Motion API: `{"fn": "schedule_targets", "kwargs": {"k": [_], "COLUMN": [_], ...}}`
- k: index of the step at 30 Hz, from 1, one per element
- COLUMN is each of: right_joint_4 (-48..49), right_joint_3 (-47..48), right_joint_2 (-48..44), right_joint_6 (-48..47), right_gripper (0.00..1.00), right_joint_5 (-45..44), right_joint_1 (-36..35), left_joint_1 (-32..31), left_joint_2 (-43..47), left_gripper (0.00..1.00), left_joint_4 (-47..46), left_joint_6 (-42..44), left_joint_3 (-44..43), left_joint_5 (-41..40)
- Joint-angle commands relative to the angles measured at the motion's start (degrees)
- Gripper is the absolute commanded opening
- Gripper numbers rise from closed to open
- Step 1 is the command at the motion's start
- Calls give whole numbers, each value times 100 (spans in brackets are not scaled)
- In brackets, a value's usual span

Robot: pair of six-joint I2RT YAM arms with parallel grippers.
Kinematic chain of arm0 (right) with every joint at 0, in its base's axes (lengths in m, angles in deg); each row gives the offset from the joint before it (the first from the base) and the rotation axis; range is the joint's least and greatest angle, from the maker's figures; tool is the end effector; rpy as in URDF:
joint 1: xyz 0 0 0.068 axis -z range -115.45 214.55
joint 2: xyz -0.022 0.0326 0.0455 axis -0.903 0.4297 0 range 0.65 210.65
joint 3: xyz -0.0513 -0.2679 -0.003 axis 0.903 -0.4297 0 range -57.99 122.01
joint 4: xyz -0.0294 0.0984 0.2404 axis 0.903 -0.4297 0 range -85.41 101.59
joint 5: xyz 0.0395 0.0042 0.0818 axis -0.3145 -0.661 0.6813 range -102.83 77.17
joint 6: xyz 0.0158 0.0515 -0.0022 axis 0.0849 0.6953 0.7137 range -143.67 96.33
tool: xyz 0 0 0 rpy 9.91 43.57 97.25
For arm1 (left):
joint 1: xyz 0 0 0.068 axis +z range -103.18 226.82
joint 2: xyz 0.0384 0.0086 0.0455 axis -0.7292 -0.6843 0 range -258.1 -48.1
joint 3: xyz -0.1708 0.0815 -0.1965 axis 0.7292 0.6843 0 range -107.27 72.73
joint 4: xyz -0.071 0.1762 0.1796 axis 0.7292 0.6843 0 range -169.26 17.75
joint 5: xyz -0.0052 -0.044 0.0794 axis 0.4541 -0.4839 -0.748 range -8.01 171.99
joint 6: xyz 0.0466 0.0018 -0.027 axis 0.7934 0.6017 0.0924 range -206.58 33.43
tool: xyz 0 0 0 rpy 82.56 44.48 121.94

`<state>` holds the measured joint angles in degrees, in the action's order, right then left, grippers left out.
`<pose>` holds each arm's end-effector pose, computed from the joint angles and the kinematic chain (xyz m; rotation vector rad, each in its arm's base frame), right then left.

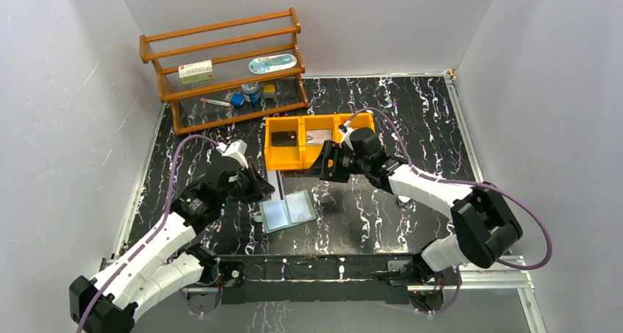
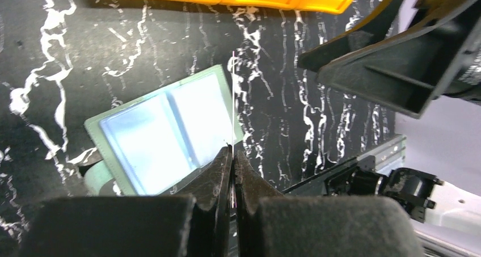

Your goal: Take the credit cards out of the card holder

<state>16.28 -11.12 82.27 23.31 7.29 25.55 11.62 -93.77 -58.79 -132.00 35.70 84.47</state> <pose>0.2332 0.2046 0.2306 -0.0752 2.3253 1.2103 0.1482 -0.1064 0.2716 -0.1687 2.2004 -0.8757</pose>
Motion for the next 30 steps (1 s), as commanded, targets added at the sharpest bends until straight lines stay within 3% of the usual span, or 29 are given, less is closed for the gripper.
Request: {"fn": "schedule_targets", "kwargs": {"k": [1, 9, 13, 22, 25, 30], "right_joint_4": [1115, 2659, 2784, 3265, 3816, 4243], "right_joint_3": [-222, -580, -598, -452, -539, -668], "right_joint_2": [-262, -69, 55, 365, 430, 404], "right_joint_6": [272, 966, 1008, 1127, 1436, 1659], "right_gripper": [77, 75, 73, 57, 52, 50], "right_joint_5": [447, 1239, 1368, 2141, 2351, 2512], "right_joint_1": [41, 48, 49, 50, 50, 51], "left_joint_1": [31, 31, 31, 163, 232, 491], "left_joint_2": [28, -200, -328, -484, -456, -425], "left_gripper": [0, 0, 0, 0, 0, 0], "left_joint_4": [-651, -1348, -1530, -2207, -2308, -2293], "left_joint_6": [-27, -174, -152, -103, -169, -138], "left_joint_3": [-93, -50, -73, 45, 84, 151], "left_joint_5": [487, 1130, 1436, 2460, 2549, 2803]}}
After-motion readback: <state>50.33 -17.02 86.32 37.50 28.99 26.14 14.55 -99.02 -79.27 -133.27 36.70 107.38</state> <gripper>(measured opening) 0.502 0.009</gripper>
